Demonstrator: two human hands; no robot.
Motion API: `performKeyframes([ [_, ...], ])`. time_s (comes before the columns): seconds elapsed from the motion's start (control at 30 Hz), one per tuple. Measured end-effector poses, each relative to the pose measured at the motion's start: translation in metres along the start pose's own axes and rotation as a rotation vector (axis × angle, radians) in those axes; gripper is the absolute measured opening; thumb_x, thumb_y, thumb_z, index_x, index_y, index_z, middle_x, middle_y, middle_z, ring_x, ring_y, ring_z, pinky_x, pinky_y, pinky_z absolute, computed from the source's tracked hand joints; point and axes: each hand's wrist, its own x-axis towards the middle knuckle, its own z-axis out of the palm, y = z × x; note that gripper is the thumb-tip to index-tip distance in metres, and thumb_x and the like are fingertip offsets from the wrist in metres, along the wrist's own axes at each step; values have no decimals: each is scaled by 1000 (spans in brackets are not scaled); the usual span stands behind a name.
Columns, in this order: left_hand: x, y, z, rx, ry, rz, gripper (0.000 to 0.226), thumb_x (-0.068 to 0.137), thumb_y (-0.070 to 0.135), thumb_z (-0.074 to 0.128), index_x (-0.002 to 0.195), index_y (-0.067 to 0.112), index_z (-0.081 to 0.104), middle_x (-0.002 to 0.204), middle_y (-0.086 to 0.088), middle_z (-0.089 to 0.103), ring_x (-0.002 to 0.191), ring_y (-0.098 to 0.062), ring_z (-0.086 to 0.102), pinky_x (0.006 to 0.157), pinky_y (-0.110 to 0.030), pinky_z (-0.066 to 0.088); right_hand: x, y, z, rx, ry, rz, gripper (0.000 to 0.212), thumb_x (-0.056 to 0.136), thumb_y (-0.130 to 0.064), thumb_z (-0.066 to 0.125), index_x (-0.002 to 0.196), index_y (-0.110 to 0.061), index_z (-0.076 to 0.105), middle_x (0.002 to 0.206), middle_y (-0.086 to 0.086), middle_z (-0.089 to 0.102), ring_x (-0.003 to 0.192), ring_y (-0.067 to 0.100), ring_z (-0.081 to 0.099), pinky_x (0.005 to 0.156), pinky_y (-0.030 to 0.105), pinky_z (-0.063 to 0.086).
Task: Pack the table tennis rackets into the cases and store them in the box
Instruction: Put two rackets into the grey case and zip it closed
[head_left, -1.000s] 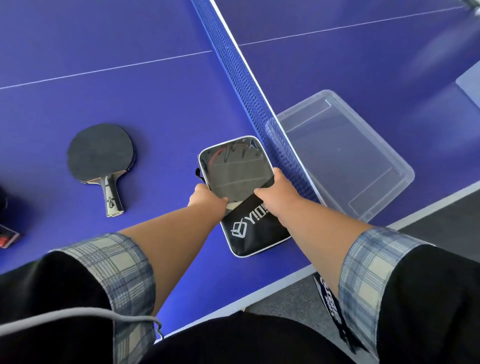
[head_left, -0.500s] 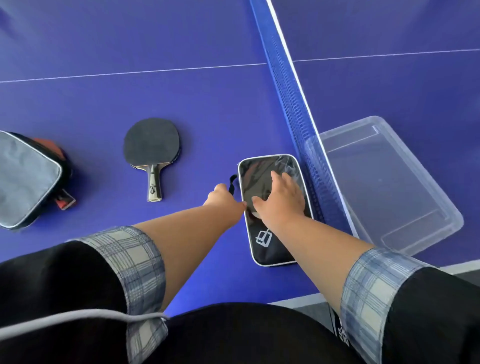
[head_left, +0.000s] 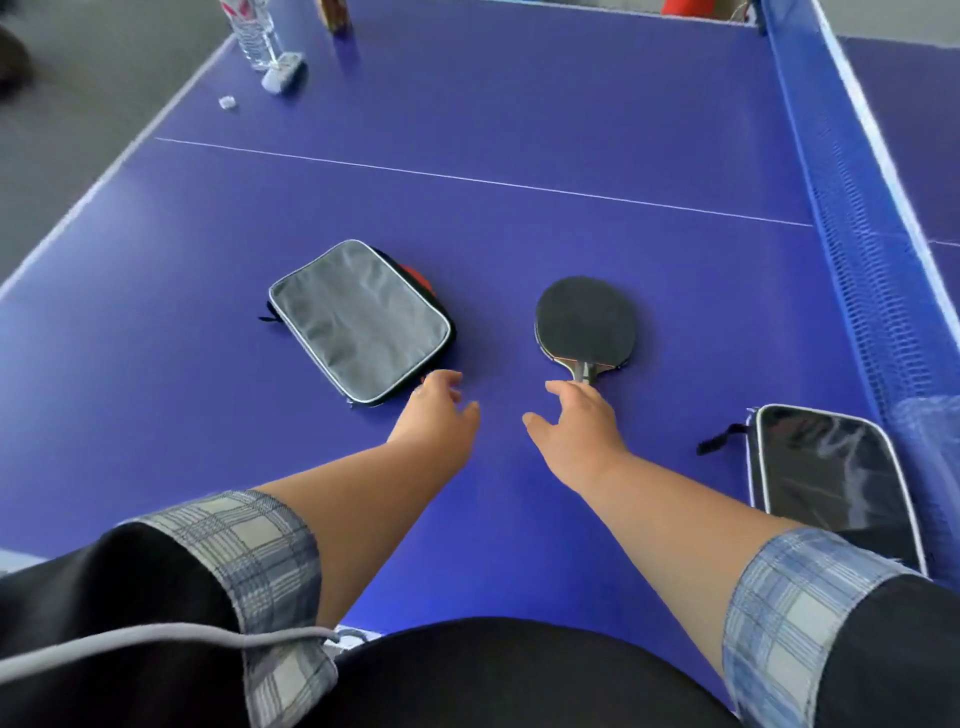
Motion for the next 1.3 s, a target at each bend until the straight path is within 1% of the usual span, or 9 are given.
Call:
performKeyframes([
  [0.2, 58, -74, -95, -69, 115, -215, 62, 89, 32, 57, 147, 26, 35, 141, -3, 42, 110, -29, 58, 87, -48, 56, 44, -115, 57, 154, -26, 33, 57, 94, -42, 62, 145, -21, 50, 149, 3, 45, 127, 25, 52, 104, 41, 47],
  [0.3, 85, -92, -114, -73, 112, -310, 78, 89, 34, 60, 155, 29, 19, 150, -7, 30, 117, -32, 54, 93, -46, 51, 74, -149, 70, 193, 32, 74, 52, 94, -40, 60, 142, -22, 53, 143, 3, 53, 122, 25, 56, 95, 36, 49],
  [0.4, 108, -104, -118, -142, 49, -379, 91, 90, 37, 63, 158, 28, 4, 153, -7, 29, 119, -32, 51, 85, -39, 47, 103, -164, 73, 225, 74, 172, 57, 99, -39, 54, 152, -24, 41, 154, 3, 46, 136, 26, 48, 106, 37, 40],
  [0.57, 128, -111, -116, -389, -36, -385, 62, 88, 33, 60, 143, 29, 32, 125, 2, 61, 104, -27, 63, 87, -40, 54, 125, -170, 80, 89, -78, 190, 65, 104, -33, 49, 161, -20, 22, 164, 7, 32, 146, 29, 37, 116, 39, 35],
  [0.63, 128, -111, -118, -476, -42, -393, 48, 87, 26, 56, 133, 32, 42, 116, 2, 64, 95, -26, 66, 79, -38, 57, 122, -170, 87, 36, -67, 174, 62, 103, -27, 49, 160, -19, 25, 159, 10, 38, 136, 33, 47, 105, 39, 44],
  [0.77, 122, -108, -127, -437, -22, -367, 51, 86, 21, 43, 134, 36, 41, 115, 0, 61, 96, -26, 61, 72, -35, 53, 104, -170, 91, 75, -73, 202, 66, 99, -19, 46, 160, -25, 24, 148, 6, 37, 93, 34, 63, 70, 37, 58],
  [0.87, 113, -103, -128, -376, 43, -368, 55, 87, 17, 36, 139, 34, 37, 120, -4, 56, 95, -28, 58, 74, -37, 50, 83, -165, 90, 141, -104, 210, 69, 96, -17, 45, 160, -28, 23, 148, 8, 34, 94, 28, 58, 75, 37, 56],
  [1.0, 80, -99, -123, -317, 148, -371, 51, 90, 15, 35, 139, 31, 39, 120, -8, 54, 77, -19, 53, 60, -30, 42, 45, -153, 93, 166, -160, 130, 70, 96, -19, 47, 160, -28, 20, 148, 10, 35, 93, 24, 54, 57, 27, 44],
  [1.3, -14, -133, -119, -253, 219, -369, 38, 90, 17, 38, 128, 21, 45, 117, -9, 54, 84, -23, 57, 66, -34, 47, -52, -125, 106, 106, -331, -8, 82, 102, -28, 55, 162, -21, -1, 165, 8, 15, 138, 27, 43, 102, 39, 48],
])
